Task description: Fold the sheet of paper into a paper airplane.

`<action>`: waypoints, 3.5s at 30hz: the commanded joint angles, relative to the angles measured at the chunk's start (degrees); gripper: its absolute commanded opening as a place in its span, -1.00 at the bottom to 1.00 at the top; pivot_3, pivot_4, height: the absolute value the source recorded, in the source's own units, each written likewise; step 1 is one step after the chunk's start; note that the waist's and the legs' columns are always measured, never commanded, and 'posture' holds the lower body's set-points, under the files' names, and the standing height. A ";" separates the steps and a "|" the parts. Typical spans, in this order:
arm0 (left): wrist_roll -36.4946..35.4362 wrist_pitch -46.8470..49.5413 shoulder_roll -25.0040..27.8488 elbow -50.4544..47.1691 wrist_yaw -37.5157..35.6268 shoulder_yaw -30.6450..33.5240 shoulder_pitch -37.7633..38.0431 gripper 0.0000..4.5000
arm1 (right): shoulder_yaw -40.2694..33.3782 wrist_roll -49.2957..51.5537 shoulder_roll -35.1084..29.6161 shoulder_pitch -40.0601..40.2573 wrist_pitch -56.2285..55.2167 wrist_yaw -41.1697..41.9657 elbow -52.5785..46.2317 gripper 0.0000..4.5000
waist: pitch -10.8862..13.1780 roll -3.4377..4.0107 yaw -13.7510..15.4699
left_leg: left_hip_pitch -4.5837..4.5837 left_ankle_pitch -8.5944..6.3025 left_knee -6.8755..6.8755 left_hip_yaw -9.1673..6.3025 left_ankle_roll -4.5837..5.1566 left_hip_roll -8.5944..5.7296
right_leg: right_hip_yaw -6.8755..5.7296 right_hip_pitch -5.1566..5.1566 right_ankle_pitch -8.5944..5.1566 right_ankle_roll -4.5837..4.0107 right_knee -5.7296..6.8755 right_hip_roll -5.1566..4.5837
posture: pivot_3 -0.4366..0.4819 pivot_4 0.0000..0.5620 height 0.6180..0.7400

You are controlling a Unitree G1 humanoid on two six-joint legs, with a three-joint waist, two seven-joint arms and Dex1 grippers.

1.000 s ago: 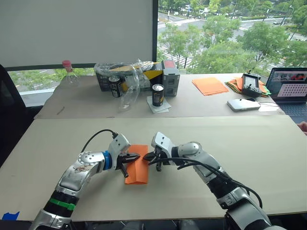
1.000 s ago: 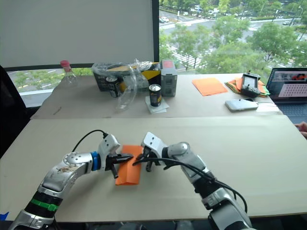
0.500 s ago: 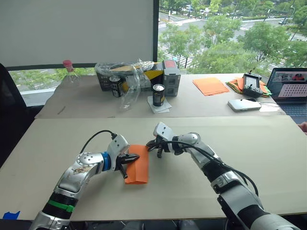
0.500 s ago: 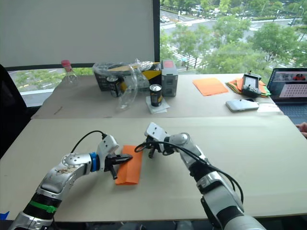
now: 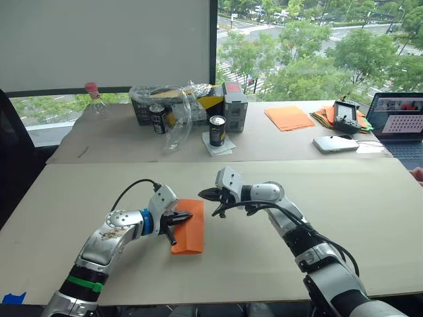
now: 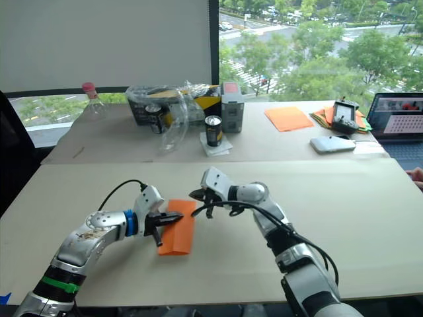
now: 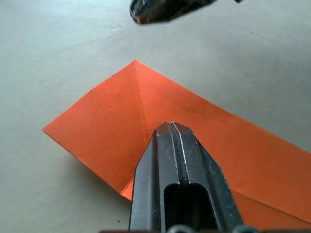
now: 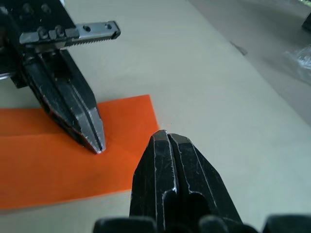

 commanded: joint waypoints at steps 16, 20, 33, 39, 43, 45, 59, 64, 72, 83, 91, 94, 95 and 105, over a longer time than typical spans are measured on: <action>1.01 -0.79 0.24 2.41 -0.94 -1.03 -1.38 -1.00 | 4.11 -0.34 -2.11 7.02 7.86 7.77 -9.92 -0.98 | -0.01 0.00 0.24 | 0.04 0.00 0.00 -0.01 0.01 0.01 | 0.00 0.04 0.00 0.00 0.00 0.00 | -0.05 -0.47 0.27; 1.01 -0.80 0.23 2.67 -1.75 -1.83 -1.48 -1.00 | 5.51 -0.08 -3.44 11.16 10.85 8.76 -16.08 -0.98 | -0.01 0.01 0.32 | 0.05 -0.02 0.00 -0.01 0.02 0.01 | -0.01 0.05 0.00 0.01 -0.01 0.00 | -0.05 -0.47 0.27; 1.54 -0.79 0.39 5.15 -4.98 -3.85 -4.29 -1.00 | 8.68 0.57 -7.32 22.25 20.21 6.97 -32.84 -0.98 | -0.04 0.01 0.51 | 0.10 -0.03 0.00 -0.01 0.04 0.02 | -0.02 0.15 -0.02 0.03 -0.04 0.00 | -0.05 -0.47 0.27; 2.14 -1.50 0.82 7.35 -7.26 -4.98 -6.42 -1.00 | 9.79 0.91 -10.16 26.43 21.23 6.97 -37.41 -0.98 | -0.04 0.00 0.61 | 0.12 -0.04 0.00 -0.01 0.06 0.01 | -0.03 0.18 -0.03 0.05 -0.09 0.00 | -0.05 -0.47 0.27; 2.56 -2.13 0.81 8.70 -8.27 -5.20 -7.78 -1.00 | 9.79 1.18 -10.14 26.98 22.02 5.68 -38.87 -0.98 | -0.04 0.00 0.61 | 0.15 -0.05 -0.01 -0.01 0.07 0.01 | -0.03 0.23 -0.03 0.06 -0.10 0.00 | -0.05 -0.47 0.27; 2.48 -2.27 0.55 9.15 -8.50 -5.02 -8.21 -1.00 | 9.07 1.43 -10.46 27.07 22.67 5.11 -40.08 -0.98 | -0.04 -0.01 0.62 | 0.15 -0.05 0.00 -0.01 0.07 0.02 | -0.04 0.23 -0.04 0.06 -0.10 0.00 | -0.05 -0.47 0.27; -6.91 4.04 2.76 2.99 -7.36 8.08 -8.01 -1.00 | -1.43 11.27 -16.82 16.58 34.48 2.42 -51.38 -0.98 | 0.02 -0.07 0.49 | -0.10 -0.06 0.00 -0.06 0.08 0.13 | -0.08 0.03 -0.03 0.04 -0.19 0.09 | -0.05 -0.47 0.27; -7.86 5.30 6.88 -0.21 -6.35 12.20 -3.45 -1.00 | 2.99 6.62 -14.17 11.83 29.11 0.73 -42.17 -0.98 | 0.02 -0.08 0.25 | -0.10 -0.08 -0.01 0.00 0.09 0.11 | -0.01 0.02 -0.01 0.02 -0.28 0.09 | -0.05 -0.47 0.27; -7.68 4.31 4.51 -4.08 -3.84 10.23 2.07 -1.00 | 2.45 4.68 -13.53 6.10 26.40 1.37 -37.19 -0.98 | 0.04 -0.07 0.94 | -0.22 -0.09 0.06 -0.05 0.08 0.05 | -0.02 0.00 0.00 0.01 -0.33 0.08 | -0.05 -0.47 0.27; -6.06 1.44 -1.96 0.41 -4.11 3.70 -1.51 -1.00 | -3.38 6.54 -19.91 6.06 31.65 1.46 -43.04 -0.98 | 0.04 -0.08 0.67 | -0.29 -0.08 0.06 -0.08 0.07 0.07 | -0.03 -0.04 0.01 0.00 -0.32 0.10 | -0.05 -0.47 0.27; -5.14 1.69 -5.72 3.96 -6.43 -2.28 -6.66 -1.00 | -7.31 6.84 -24.73 8.59 38.79 -0.51 -51.18 -0.98 | 0.04 -0.08 0.68 | -0.33 -0.10 0.09 -0.07 0.10 0.04 | -0.03 -0.02 0.01 0.00 -0.35 0.07 | -0.05 -0.47 0.27; -3.11 -0.01 -7.16 7.07 -6.87 -5.14 -8.29 -1.00 | -9.01 7.86 -25.82 7.43 42.04 -1.28 -54.09 -0.98 | 0.04 -0.08 0.57 | -0.31 -0.10 0.09 -0.05 0.10 0.05 | -0.02 -0.01 0.01 0.00 -0.34 0.07 | -0.05 -0.47 0.27; -2.51 -0.58 -7.89 8.31 -7.03 -5.90 -9.02 -1.00 | -9.39 8.14 -26.26 7.18 42.96 -1.44 -54.97 -0.98 | 0.04 -0.09 0.56 | -0.31 -0.10 0.09 -0.04 0.11 0.06 | -0.02 -0.01 0.01 0.00 -0.34 0.07 | -0.05 -0.47 0.27; 0.00 -2.52 -9.84 11.49 -8.16 -8.47 -10.53 -1.00 | -11.30 10.97 -23.77 12.64 55.18 -9.48 -58.48 -0.98 | 0.04 -0.10 1.15 | -0.33 -0.11 0.10 -0.06 0.14 0.04 | -0.04 0.01 0.01 0.01 -0.40 0.06 | -0.05 -0.47 0.27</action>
